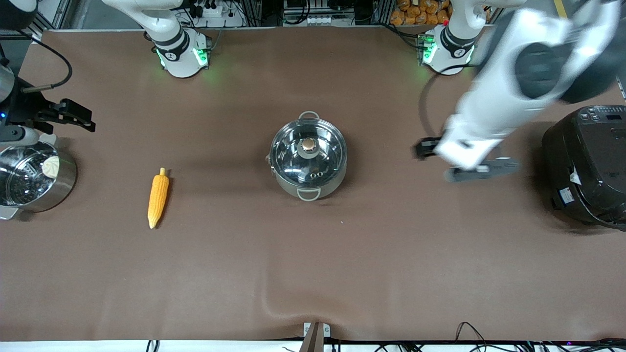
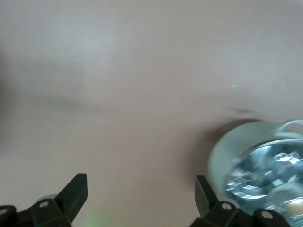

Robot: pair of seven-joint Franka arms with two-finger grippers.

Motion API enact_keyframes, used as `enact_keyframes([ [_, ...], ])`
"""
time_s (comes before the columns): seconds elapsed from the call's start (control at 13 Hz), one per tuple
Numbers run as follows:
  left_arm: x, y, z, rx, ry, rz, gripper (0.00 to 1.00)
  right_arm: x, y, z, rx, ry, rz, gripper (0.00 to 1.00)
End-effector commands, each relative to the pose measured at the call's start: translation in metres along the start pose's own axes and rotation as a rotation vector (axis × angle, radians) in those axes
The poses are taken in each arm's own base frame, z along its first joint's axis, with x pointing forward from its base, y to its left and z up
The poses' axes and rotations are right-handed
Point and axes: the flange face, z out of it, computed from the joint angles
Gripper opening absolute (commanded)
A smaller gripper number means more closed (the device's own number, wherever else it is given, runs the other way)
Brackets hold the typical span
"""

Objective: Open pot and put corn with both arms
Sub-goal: 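Reach the left gripper to the lid knob while the right gripper reaches the corn, then grasp the lid knob with the left gripper while the right gripper grasps the corn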

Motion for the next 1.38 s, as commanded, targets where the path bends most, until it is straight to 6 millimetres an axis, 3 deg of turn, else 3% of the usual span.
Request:
enact_keyframes([
  [0.0,-0.014,0.055,0.017,-0.034,0.032,-0.085,1.0,0.015,0.001,0.031,0.005,-0.042,0.004,1.0],
  [0.15,-0.035,0.095,0.043,-0.037,0.029,-0.128,1.0,0.023,0.002,0.074,0.004,-0.051,0.005,1.0],
  [0.38,-0.063,0.15,0.087,-0.071,0.034,-0.215,1.0,0.026,0.018,0.163,-0.006,0.0,0.029,1.0],
  [0.54,-0.077,0.174,0.113,-0.083,0.03,-0.253,1.0,0.031,0.021,0.222,-0.004,0.005,0.032,1.0],
  [0.69,-0.095,0.197,0.142,-0.076,0.022,-0.261,1.0,0.036,0.023,0.261,-0.004,0.004,0.033,1.0],
  [0.77,-0.099,0.203,0.153,-0.074,0.023,-0.271,0.99,0.038,0.022,0.276,-0.002,-0.001,0.031,1.0],
  [1.15,-0.119,0.218,0.17,-0.056,0.023,-0.266,0.91,0.06,0.034,0.354,0.004,0.041,0.048,1.0],
  [1.31,-0.132,0.226,0.177,-0.044,0.025,-0.247,0.87,0.066,0.023,0.38,0.004,0.06,0.028,1.0],
])
